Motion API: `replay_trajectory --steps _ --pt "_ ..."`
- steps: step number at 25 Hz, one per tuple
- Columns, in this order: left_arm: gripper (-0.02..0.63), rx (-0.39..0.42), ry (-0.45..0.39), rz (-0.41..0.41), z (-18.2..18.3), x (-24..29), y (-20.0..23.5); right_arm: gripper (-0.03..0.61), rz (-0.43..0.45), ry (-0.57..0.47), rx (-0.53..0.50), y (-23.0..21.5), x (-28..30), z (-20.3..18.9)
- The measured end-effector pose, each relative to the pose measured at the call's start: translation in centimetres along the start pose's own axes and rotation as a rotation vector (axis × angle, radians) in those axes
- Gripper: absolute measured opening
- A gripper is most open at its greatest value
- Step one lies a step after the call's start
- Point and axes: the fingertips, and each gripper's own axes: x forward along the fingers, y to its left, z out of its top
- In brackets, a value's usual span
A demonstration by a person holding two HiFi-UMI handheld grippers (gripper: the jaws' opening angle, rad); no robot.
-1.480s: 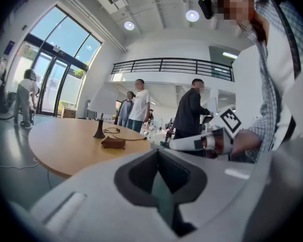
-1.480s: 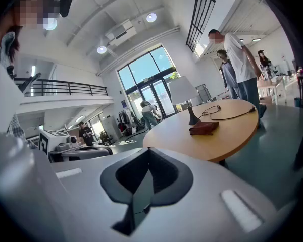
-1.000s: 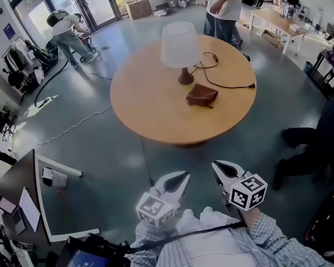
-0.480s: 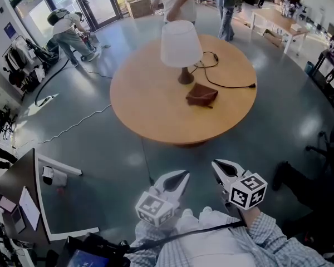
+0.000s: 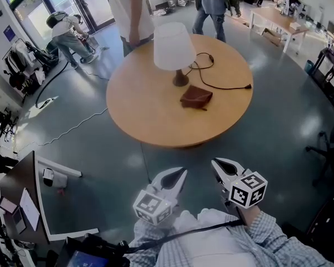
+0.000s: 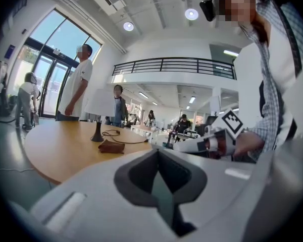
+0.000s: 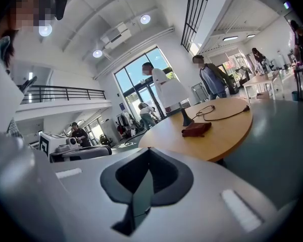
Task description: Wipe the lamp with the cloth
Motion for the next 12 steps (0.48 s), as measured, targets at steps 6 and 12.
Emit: replay_trajectory --steps 6,12 --pt "0.005 -0.002 -0.013 0.019 0.6 1.1 -0.1 0.003 0.003 -0.006 0.010 -2.0 -0.3 0.8" --pt "0.005 -0.016 -0.015 0.034 0.7 1.9 2.0 0.003 -0.008 0.012 0.018 -3.3 1.2 0.7"
